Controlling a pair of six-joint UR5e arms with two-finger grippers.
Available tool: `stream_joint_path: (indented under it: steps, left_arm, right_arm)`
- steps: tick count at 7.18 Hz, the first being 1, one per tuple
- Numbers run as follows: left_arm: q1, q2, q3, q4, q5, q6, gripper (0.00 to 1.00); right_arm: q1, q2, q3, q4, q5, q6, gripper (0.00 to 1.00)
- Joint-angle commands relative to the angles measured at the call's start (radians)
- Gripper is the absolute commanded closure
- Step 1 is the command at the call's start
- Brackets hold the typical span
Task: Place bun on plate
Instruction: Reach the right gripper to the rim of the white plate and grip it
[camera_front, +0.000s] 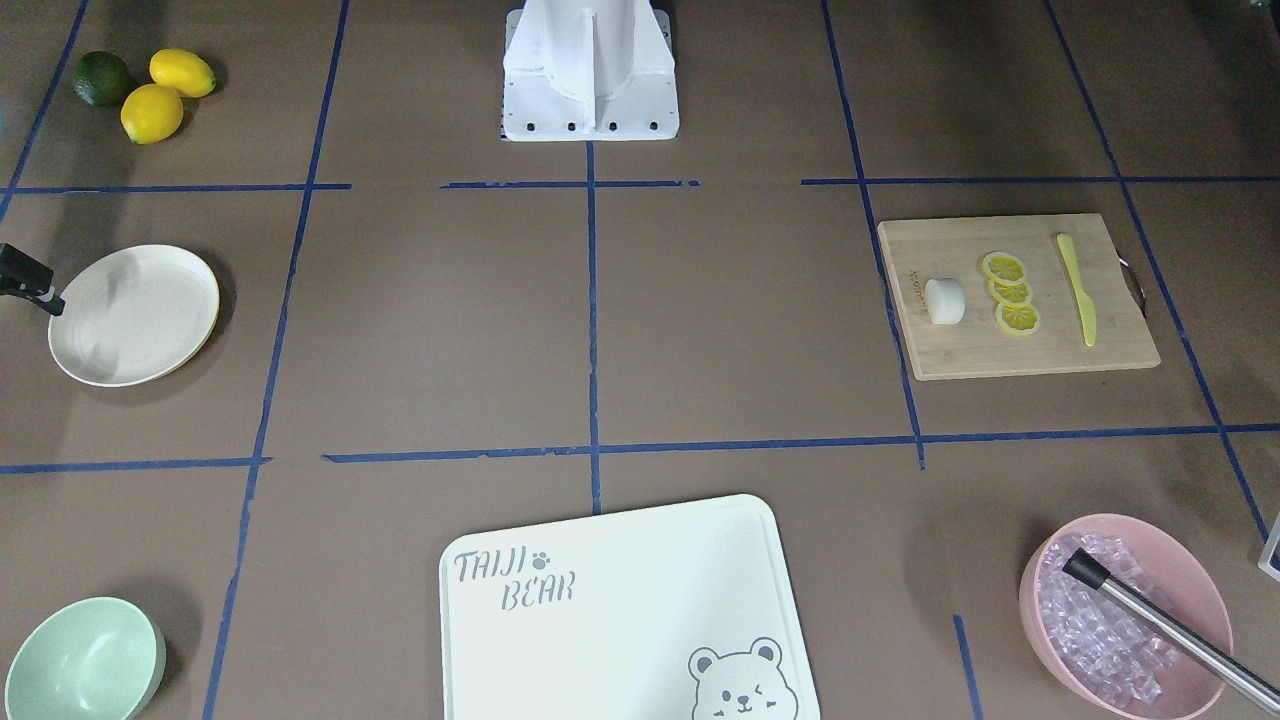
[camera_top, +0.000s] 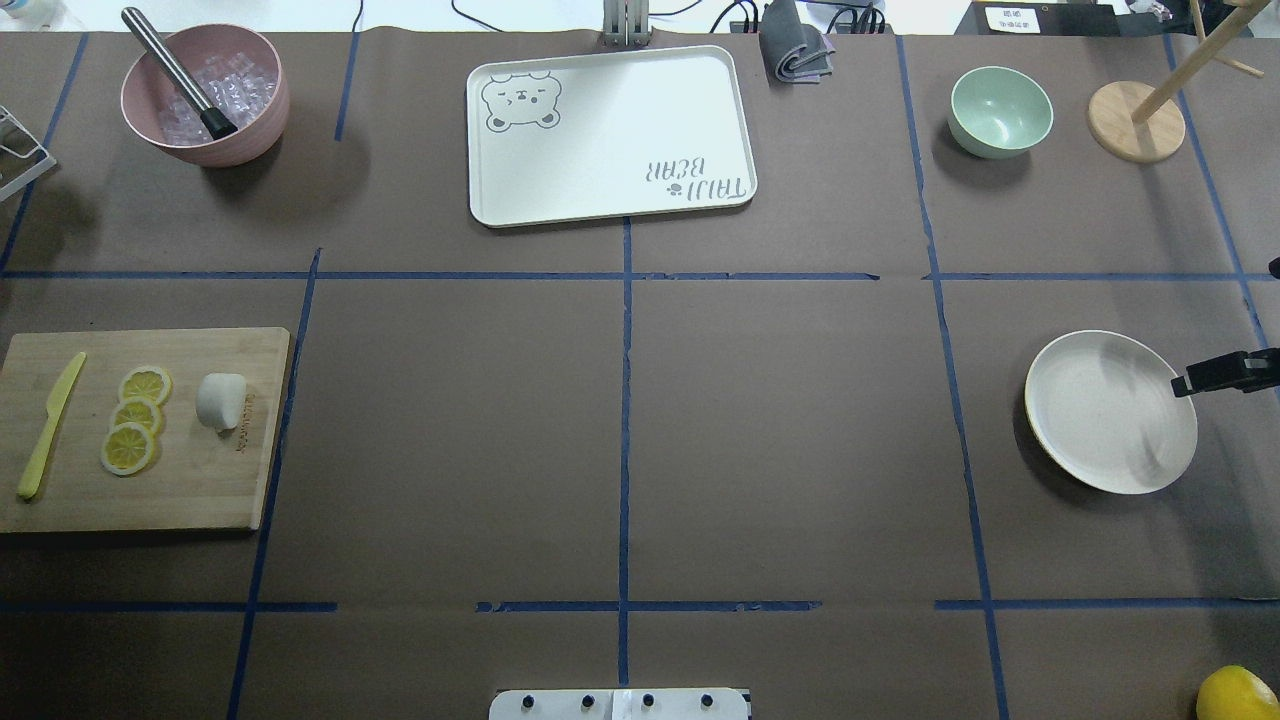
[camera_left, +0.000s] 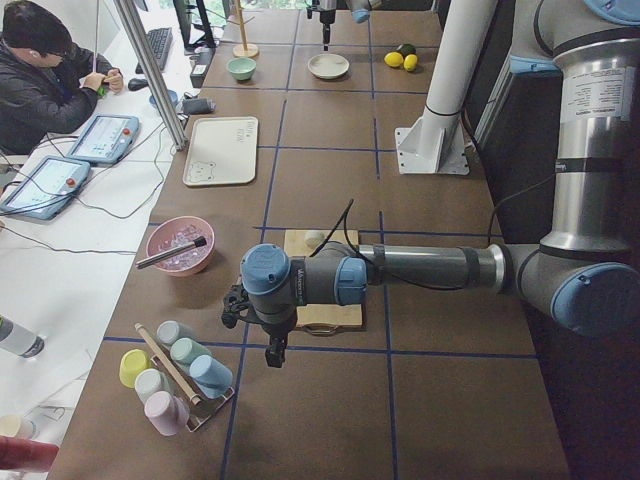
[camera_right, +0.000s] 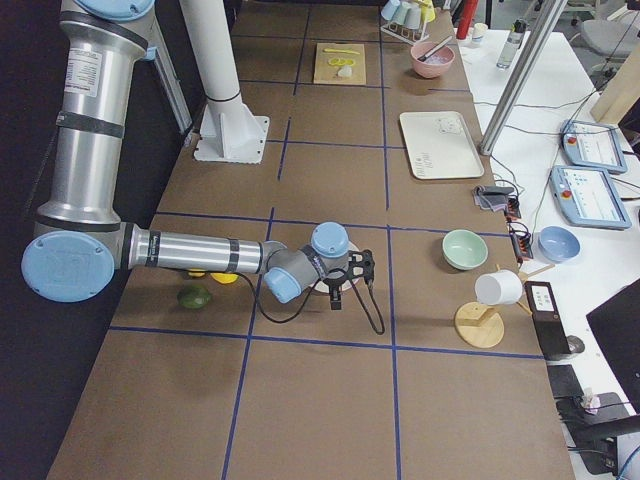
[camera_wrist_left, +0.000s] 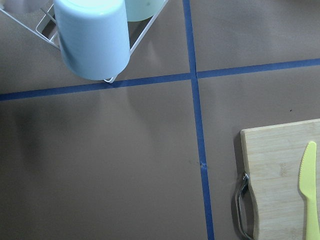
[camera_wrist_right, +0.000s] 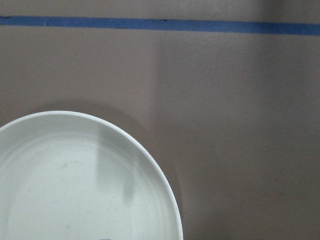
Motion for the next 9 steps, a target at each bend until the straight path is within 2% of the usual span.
stream_joint_path:
  steps: [1, 2, 3, 5, 7, 9]
  left_arm:
    - [-0.001, 0.000, 0.000, 0.000, 0.000, 0.000, 0.00]
    - [-0.001, 0.000, -0.001, 0.000, 0.000, 0.000, 0.00]
    - [0.001, 0.000, 0.000, 0.000, 0.000, 0.000, 0.00]
    - [-0.001, 0.000, 0.000, 0.001, 0.000, 0.000, 0.00]
    - [-0.001, 0.002, -0.001, 0.001, 0.000, 0.000, 0.00]
    - [-0.001, 0.002, -0.001, 0.001, 0.000, 0.000, 0.00]
  right_arm:
    - [-0.044, -0.008, -0.003, 0.005, -0.014, 0.021, 0.26]
    - [-0.059, -0.011, -0.005, 0.002, -0.012, 0.026, 0.56]
    - [-0.077, -0.011, -0.005, 0.002, -0.014, 0.024, 0.72]
    - [-0.084, -0.013, -0.006, 0.002, -0.014, 0.023, 0.98]
    - [-0.082, -0.005, 0.009, 0.002, -0.011, 0.024, 1.00]
    - [-0.084, 0.036, 0.065, -0.011, 0.003, 0.044, 1.00]
